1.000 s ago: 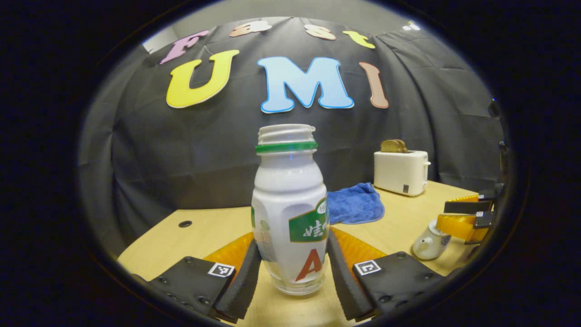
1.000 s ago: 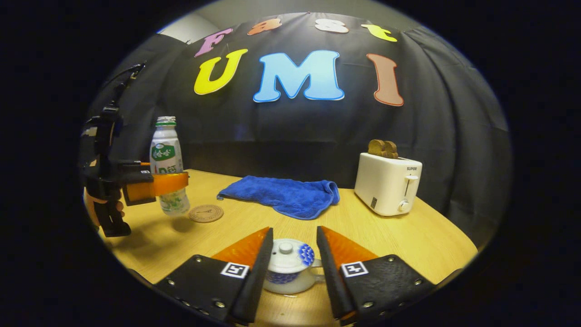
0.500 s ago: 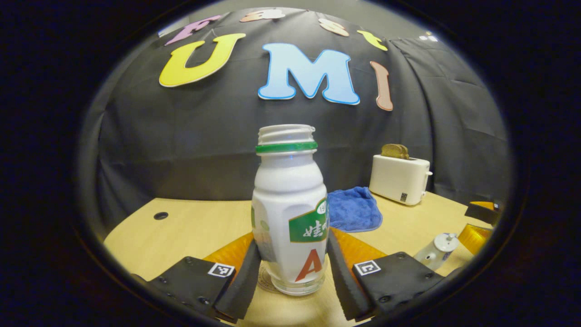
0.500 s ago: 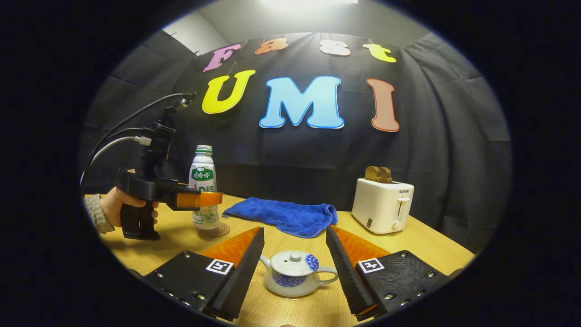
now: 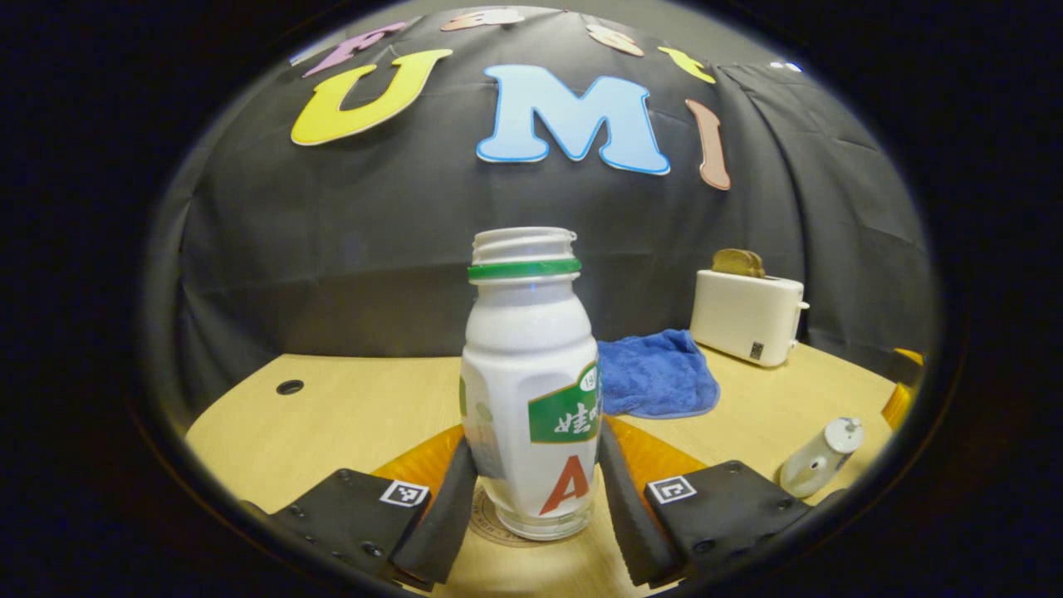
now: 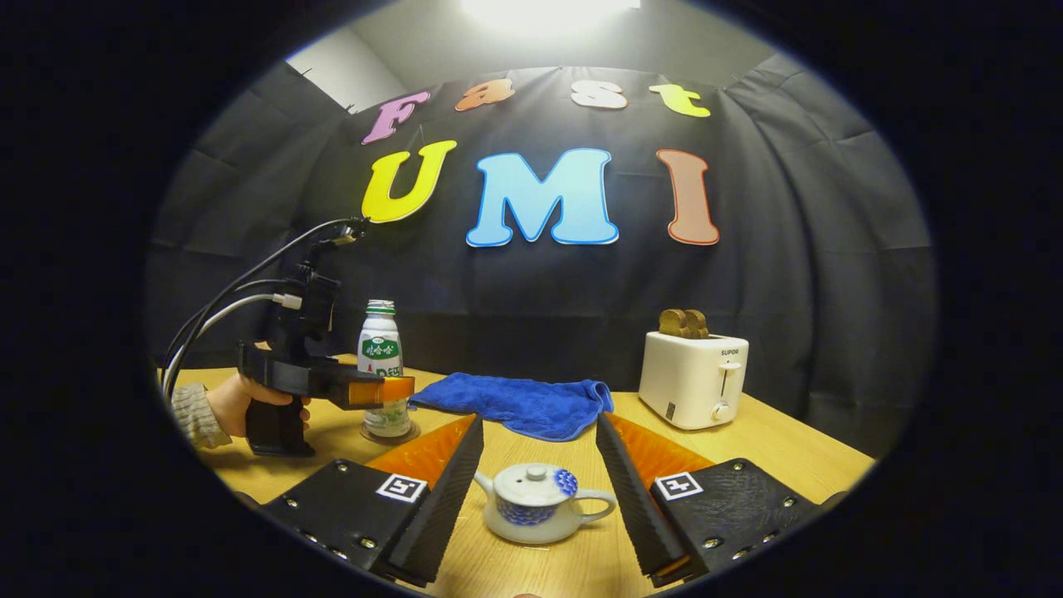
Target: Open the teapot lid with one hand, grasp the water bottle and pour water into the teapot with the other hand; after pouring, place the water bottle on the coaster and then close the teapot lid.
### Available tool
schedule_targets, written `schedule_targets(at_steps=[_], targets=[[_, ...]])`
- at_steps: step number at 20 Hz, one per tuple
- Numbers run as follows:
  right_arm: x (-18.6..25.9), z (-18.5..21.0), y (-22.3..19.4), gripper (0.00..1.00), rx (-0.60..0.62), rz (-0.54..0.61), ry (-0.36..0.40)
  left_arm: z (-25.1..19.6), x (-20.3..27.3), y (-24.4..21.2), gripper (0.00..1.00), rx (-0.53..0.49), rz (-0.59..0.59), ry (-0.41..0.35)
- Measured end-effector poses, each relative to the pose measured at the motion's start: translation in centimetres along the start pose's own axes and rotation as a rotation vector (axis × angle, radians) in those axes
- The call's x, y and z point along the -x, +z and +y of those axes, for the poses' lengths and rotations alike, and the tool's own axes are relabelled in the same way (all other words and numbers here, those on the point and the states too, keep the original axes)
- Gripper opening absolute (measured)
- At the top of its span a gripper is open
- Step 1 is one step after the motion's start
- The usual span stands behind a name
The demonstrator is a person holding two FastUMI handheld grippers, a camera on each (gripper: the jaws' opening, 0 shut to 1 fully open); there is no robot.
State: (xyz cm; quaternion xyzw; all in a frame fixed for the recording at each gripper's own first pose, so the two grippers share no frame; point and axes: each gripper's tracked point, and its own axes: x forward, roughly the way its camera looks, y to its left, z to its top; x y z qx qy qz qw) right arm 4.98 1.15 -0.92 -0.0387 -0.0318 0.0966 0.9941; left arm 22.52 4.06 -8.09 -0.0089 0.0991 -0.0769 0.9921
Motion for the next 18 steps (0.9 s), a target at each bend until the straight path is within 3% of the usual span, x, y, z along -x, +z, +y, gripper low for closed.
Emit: schedule_targets(at_steps=[10, 11, 13, 15, 16, 18], targets=[[-0.2, 0.0, -0.2, 0.84, -0.015, 0.007, -0.002, 0.7, 0.5, -0.4, 0.92, 0.050, -0.014, 0.019], [-0.2, 0.0, -0.3, 0.84, -0.014, 0.009, -0.002, 0.8, 0.8, -0.2, 0.87, 0.043, -0.018, 0.023], [-0.2, 0.0, -0.3, 0.84, -0.015, 0.011, -0.002, 0.9, 1.1, 0.1, 0.95, 0.017, -0.033, 0.031], [-0.2, -0.1, -0.4, 0.84, -0.015, 0.009, -0.006, 0.8, 1.6, 0.5, 0.90, -0.002, -0.047, 0.033], [-0.2, -0.2, -0.3, 0.84, -0.016, 0.009, -0.008, 0.5, 1.7, 0.7, 0.95, -0.004, -0.056, 0.029], [-0.2, -0.2, -0.4, 0.84, -0.022, 0.011, -0.008, 0.4, 1.9, 0.9, 0.95, -0.015, -0.066, 0.024]])
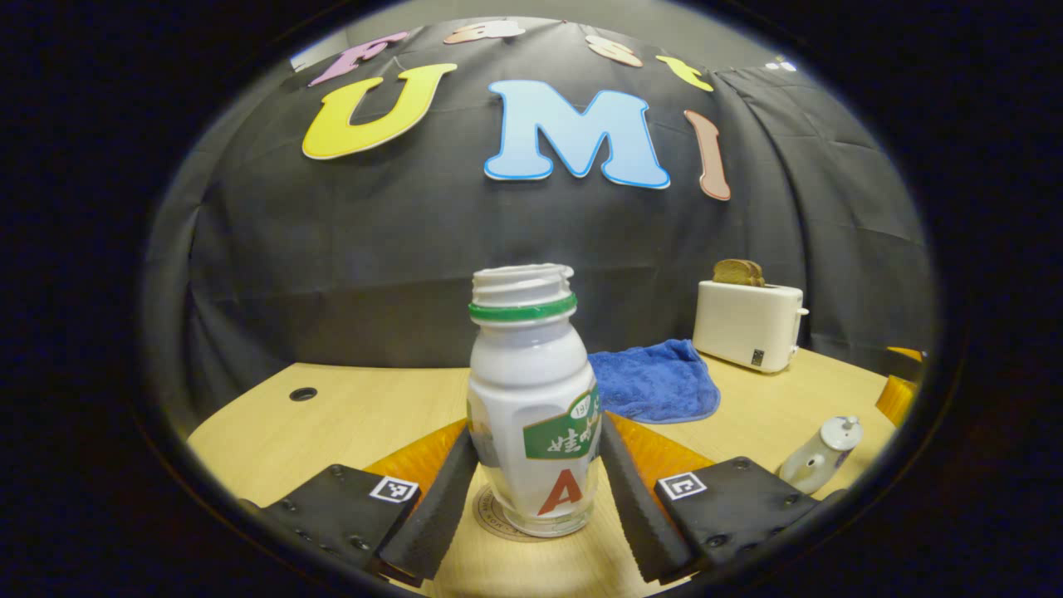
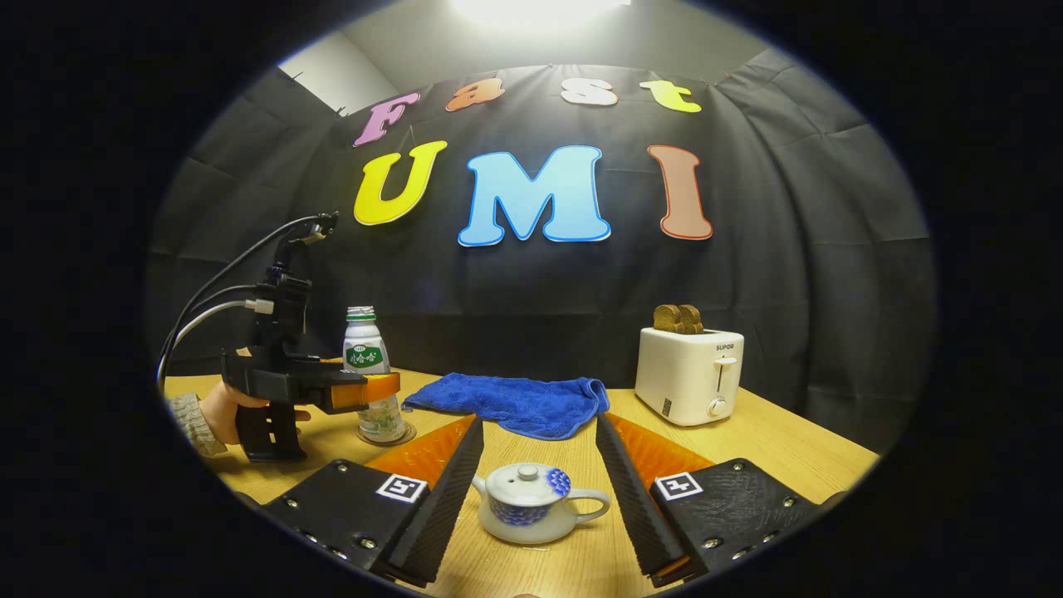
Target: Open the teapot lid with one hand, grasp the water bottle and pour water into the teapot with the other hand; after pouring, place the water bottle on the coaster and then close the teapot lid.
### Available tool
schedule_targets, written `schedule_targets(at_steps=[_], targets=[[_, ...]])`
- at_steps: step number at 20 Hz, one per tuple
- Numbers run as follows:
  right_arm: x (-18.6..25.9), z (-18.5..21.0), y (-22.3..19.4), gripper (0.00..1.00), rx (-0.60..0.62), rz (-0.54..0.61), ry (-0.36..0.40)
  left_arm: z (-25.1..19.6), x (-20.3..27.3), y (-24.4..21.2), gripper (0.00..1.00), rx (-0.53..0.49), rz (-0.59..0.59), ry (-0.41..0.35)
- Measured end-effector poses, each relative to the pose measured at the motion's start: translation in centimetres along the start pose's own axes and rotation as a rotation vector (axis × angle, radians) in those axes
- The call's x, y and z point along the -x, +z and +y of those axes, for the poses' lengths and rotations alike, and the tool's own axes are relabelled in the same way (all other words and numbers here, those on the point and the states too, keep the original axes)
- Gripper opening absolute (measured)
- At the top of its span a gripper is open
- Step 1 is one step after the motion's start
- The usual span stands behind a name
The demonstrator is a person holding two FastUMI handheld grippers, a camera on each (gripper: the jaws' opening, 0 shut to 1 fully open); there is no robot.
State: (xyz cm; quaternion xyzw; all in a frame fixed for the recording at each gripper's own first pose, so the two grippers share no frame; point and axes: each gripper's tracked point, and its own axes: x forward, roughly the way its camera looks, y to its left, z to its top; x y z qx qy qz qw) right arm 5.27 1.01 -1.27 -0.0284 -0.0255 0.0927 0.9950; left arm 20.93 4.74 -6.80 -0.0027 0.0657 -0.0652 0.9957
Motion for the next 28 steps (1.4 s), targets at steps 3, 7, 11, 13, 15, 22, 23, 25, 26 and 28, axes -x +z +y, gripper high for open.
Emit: schedule_targets(at_steps=[3, 7, 11, 13, 15, 22, 23, 25, 26, 28], targets=[[-0.1, -0.2, -0.1, 0.84, -0.001, 0.003, -0.004, -0.3, 0.1, 0.6, 0.93, -0.022, -0.011, 0.002], [-0.1, 0.0, -0.2, 0.84, -0.010, 0.011, 0.003, 0.1, 0.2, 1.9, 0.97, -0.043, -0.043, 0.028], [-0.1, 0.0, -0.3, 0.84, -0.013, 0.012, 0.005, 0.0, 0.4, 2.6, 0.97, -0.053, -0.056, 0.023], [-0.1, 0.0, -0.3, 0.84, -0.017, 0.014, 0.007, 0.0, 0.4, 3.0, 0.97, -0.065, -0.068, 0.024], [-0.1, -0.1, -0.3, 0.84, -0.017, 0.013, 0.004, -0.1, 0.4, 3.5, 0.97, -0.078, -0.076, 0.029], [-0.1, -0.4, -0.5, 0.84, -0.043, 0.022, 0.006, -0.2, 1.3, 5.9, 1.00, -0.099, -0.133, 0.040], [-0.2, -0.3, -0.4, 0.84, -0.046, 0.022, 0.006, -0.2, 1.5, 6.3, 1.00, -0.107, -0.139, 0.040], [-0.1, -0.4, -0.4, 0.84, -0.051, 0.021, 0.005, -0.4, 1.9, 7.2, 1.00, -0.109, -0.158, 0.039], [-0.1, -0.4, -0.3, 0.84, -0.053, 0.020, 0.004, -0.5, 2.1, 7.6, 1.00, -0.107, -0.170, 0.039], [0.0, -0.5, -0.2, 0.84, -0.057, 0.018, 0.005, -0.6, 2.9, 8.7, 1.00, -0.103, -0.197, 0.051]])
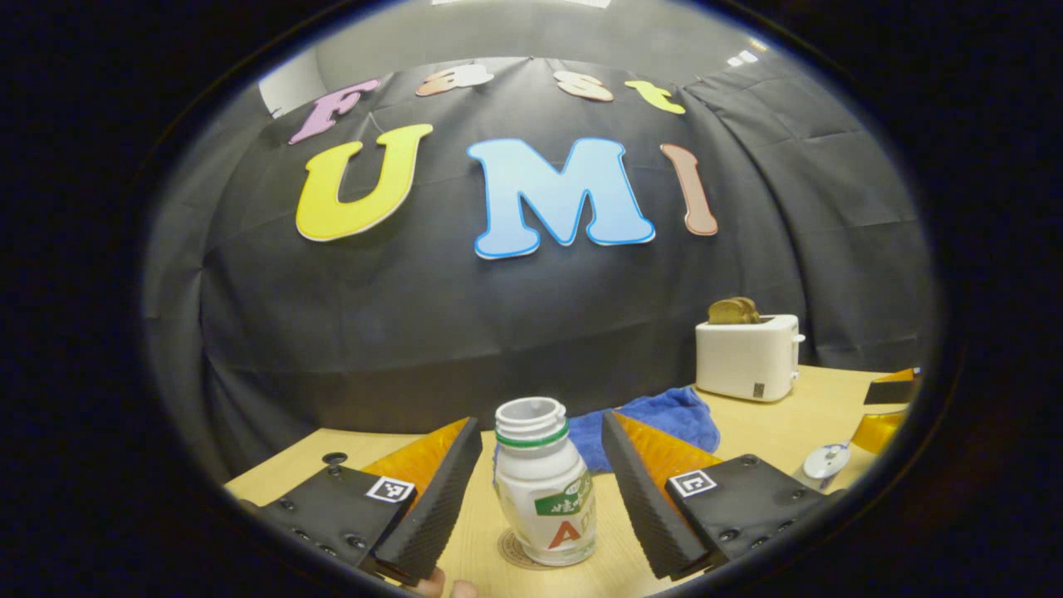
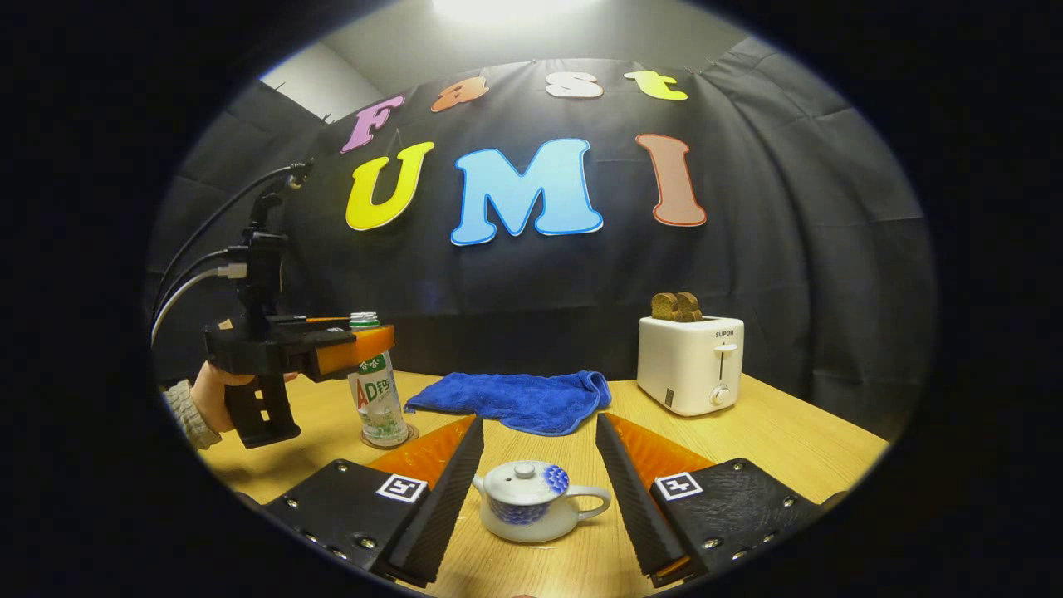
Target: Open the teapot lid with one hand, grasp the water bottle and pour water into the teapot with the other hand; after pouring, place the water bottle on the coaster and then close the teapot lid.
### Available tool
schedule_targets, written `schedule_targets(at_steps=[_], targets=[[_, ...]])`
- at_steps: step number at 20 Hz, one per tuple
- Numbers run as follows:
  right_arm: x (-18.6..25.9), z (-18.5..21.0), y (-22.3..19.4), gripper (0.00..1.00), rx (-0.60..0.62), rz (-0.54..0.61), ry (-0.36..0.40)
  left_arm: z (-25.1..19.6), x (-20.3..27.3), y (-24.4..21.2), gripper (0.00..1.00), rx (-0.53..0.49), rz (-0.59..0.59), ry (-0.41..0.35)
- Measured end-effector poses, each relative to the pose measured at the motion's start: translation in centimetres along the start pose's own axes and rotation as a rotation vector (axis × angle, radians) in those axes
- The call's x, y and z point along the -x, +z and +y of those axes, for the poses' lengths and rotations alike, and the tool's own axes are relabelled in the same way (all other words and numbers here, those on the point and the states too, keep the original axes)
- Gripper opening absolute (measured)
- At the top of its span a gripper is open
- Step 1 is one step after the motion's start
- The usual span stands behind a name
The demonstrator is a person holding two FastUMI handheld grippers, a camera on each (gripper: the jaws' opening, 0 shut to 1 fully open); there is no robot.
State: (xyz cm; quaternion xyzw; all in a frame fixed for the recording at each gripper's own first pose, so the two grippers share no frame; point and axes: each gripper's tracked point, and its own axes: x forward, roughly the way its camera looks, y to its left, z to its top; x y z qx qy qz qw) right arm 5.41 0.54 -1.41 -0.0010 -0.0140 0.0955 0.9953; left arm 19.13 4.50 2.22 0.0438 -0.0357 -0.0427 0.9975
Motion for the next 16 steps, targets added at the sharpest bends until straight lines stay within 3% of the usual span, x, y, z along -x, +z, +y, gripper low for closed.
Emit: schedule_targets(at_steps=[9, 16], targets=[[1.2, 0.9, 1.5, 0.85, -0.008, -0.050, 0.020, 0.5, 4.7, 1.0, 1.00, 0.047, -0.026, 0.052], [4.9, 2.9, 1.4, 0.84, -0.016, -0.035, 0.011, -3.3, 11.8, -1.1, 1.00, 0.099, -0.002, 0.037]])
